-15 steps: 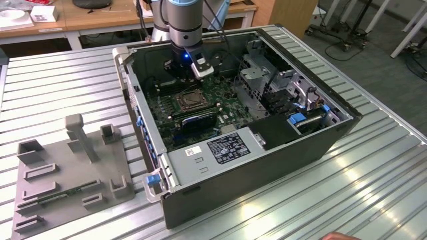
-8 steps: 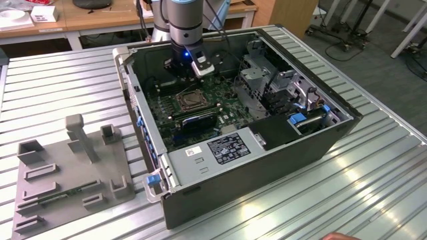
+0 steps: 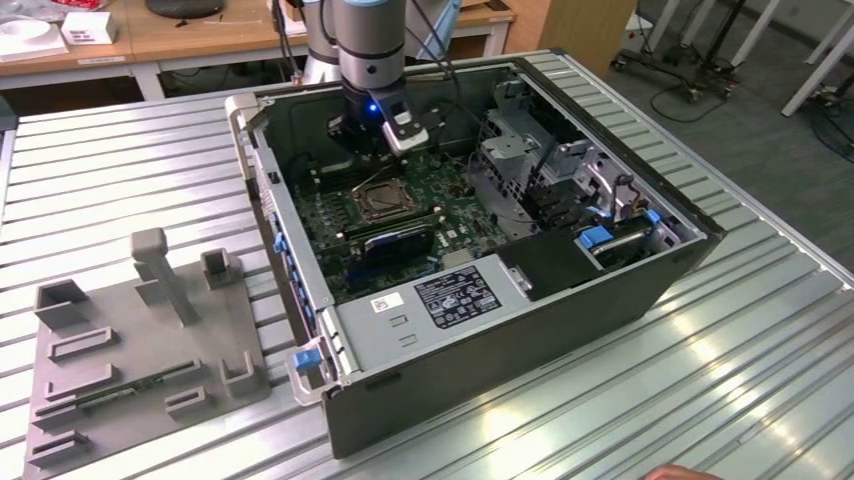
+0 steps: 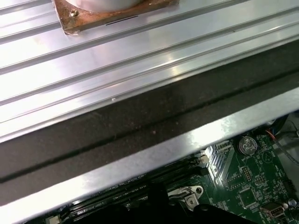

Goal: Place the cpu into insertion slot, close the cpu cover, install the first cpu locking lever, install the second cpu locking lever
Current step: 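Install the first cpu locking lever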

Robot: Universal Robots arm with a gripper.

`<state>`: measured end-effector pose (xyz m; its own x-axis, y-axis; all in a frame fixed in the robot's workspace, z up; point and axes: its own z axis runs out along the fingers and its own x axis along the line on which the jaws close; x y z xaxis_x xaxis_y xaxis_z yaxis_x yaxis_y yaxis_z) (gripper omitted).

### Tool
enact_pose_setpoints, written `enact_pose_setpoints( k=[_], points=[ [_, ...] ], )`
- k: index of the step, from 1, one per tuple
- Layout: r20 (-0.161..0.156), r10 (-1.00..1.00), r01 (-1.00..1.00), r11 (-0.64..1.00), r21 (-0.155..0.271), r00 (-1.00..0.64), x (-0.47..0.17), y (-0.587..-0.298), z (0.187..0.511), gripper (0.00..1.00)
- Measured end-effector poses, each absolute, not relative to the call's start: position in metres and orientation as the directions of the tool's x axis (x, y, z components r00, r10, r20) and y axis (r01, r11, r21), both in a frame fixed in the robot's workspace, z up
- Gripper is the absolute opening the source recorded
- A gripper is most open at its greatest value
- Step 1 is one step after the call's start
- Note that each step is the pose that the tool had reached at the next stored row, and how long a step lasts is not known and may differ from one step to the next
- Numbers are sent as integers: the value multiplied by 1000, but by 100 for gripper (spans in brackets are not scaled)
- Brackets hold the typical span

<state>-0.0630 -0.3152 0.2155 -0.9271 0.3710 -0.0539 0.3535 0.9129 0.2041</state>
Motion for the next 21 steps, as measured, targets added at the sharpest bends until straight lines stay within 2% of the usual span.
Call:
enact_pose_setpoints(
  k=[4,21],
  points=[
    [-50,372,353,909,222,-927,-64,-315,215,11],
    [-53,372,352,909,225,-927,-64,-321,213,11]
  ],
)
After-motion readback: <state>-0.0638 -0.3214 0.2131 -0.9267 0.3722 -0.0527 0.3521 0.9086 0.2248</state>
